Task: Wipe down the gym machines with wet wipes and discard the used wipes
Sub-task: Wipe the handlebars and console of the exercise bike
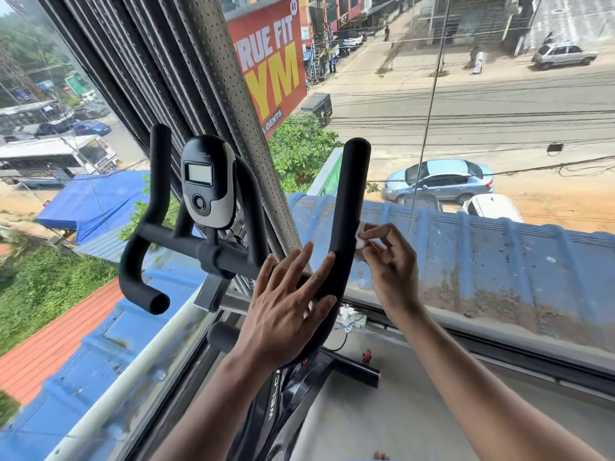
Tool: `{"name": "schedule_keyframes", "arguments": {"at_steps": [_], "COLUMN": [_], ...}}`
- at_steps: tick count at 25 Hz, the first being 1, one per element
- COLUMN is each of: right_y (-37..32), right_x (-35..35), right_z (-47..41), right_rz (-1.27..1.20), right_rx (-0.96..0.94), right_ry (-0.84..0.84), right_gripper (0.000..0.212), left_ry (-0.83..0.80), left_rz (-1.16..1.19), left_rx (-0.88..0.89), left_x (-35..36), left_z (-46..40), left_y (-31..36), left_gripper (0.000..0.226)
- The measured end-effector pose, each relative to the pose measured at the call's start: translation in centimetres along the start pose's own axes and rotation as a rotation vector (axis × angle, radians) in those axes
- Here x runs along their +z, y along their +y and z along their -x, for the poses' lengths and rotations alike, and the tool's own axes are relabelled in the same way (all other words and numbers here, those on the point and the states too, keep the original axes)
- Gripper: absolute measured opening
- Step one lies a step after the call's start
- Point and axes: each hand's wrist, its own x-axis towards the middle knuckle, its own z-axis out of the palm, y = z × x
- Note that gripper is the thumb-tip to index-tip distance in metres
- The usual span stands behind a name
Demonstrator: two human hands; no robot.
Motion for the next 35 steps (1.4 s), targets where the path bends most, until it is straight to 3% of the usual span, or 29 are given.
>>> {"name": "schedule_keyframes", "arguments": {"at_steps": [5,13,17,22,24,27,31,35], "right_y": [0.5,0.7,-2.2,-5.8,-6.1,-6.0,-5.5,-4.5], "right_x": [-0.2,-0.6,0.4,4.9,6.4,6.8,5.0,1.9], "right_z": [2.9,6.5,7.1,7.8,7.8,8.1,9.6,10.4], "right_rz": [0.148,0.235,0.441,0.517,0.497,0.443,0.379,0.344], "right_rx": [0.05,0.228,0.029,-0.241,-0.222,-0.152,-0.064,0.061], "right_ry": [0.122,0.315,0.284,0.041,0.035,0.165,0.345,0.405], "right_gripper": [0.027,0.01,0.019,0.022,0.019,0.017,0.027,0.029], "left_ry": [-0.045,0.045,0.007,-0.012,-0.003,0.002,0.017,0.036], "left_rz": [0.012,0.032,0.07,0.08,0.071,0.098,0.116,0.113], "left_rx": [0.032,0.014,-0.021,-0.051,-0.025,0.009,0.04,0.048], "left_x": [-0.1,-0.3,-0.4,-1.3,-1.4,-1.0,-0.3,-0.2], "left_z": [1.4,4.7,5.7,6.0,6.0,6.0,5.9,5.6], "left_y": [-1.3,-5.4,-7.7,-11.3,-11.9,-11.7,-11.7,-11.3], "left_gripper": [0.059,0.068,0.071,0.078,0.078,0.075,0.076,0.082]}}
